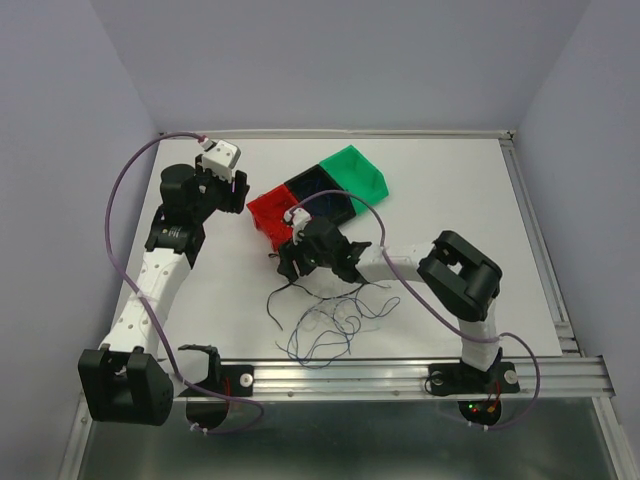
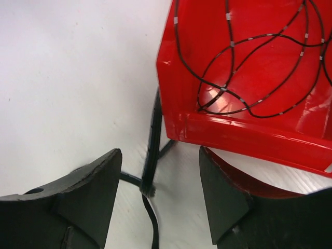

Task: Untangle the cables

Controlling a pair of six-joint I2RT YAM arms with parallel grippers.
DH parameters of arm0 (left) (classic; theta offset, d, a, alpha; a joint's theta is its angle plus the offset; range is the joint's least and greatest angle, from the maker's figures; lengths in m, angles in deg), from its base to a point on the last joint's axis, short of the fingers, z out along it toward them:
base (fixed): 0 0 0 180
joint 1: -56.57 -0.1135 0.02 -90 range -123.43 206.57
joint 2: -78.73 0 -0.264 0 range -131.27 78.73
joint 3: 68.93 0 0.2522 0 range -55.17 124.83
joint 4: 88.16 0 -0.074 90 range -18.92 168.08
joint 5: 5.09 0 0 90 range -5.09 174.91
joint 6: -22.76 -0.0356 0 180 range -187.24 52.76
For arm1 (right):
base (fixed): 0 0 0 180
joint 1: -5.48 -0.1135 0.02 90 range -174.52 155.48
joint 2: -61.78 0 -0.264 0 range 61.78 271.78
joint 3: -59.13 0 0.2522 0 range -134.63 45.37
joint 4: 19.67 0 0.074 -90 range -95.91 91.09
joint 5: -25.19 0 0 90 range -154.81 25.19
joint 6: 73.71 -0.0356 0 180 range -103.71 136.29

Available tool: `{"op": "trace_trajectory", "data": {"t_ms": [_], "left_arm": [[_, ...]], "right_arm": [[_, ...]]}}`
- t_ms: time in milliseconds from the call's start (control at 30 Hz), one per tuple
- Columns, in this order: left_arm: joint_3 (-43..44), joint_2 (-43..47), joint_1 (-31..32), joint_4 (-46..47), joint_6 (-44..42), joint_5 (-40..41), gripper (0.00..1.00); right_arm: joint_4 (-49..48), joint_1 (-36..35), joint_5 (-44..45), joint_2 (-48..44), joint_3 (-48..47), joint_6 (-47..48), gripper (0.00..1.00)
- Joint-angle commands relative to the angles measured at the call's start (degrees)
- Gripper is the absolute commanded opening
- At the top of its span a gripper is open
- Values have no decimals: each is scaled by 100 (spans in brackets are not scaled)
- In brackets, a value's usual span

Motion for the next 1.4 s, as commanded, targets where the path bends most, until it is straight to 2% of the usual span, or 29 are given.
{"op": "trace_trajectory", "data": {"t_ms": [0,133,267,400,500,533,567,633,667,833,1033,1367], "left_arm": [[-54,84,-24,299,35,-82,67],[-45,66,-16,299,26,-82,67],[-54,66,-16,290,0,-117,67],[-45,57,-16,281,-9,-134,67],[-45,57,-24,272,-18,-143,67],[-45,49,-24,272,-9,-143,67],[-45,57,-16,272,-9,-143,67],[-45,57,-16,272,-9,-161,67],[-45,75,-16,264,-18,-161,67],[-54,84,-16,255,-9,-240,67],[-89,136,-16,237,-79,-810,67],[-238,303,-77,448,184,-1320,67]], "right_arm": [[46,-288,99,260,-534,231,66],[407,-499,741,339,-736,214,66],[863,-648,1224,435,-859,117,57],[1400,-807,1672,594,-1122,117,56],[1936,-921,2156,743,-1404,99,49],[2024,-930,2200,761,-1448,91,45],[2173,-956,2262,770,-1509,82,31],[2236,-965,2262,735,-1484,73,16],[2236,-974,2254,621,-1466,90,1],[2148,-974,2131,-134,-1290,169,1],[1964,-974,1682,-1268,-1369,451,1],[1182,-974,2394,-3105,-1299,504,0]]}}
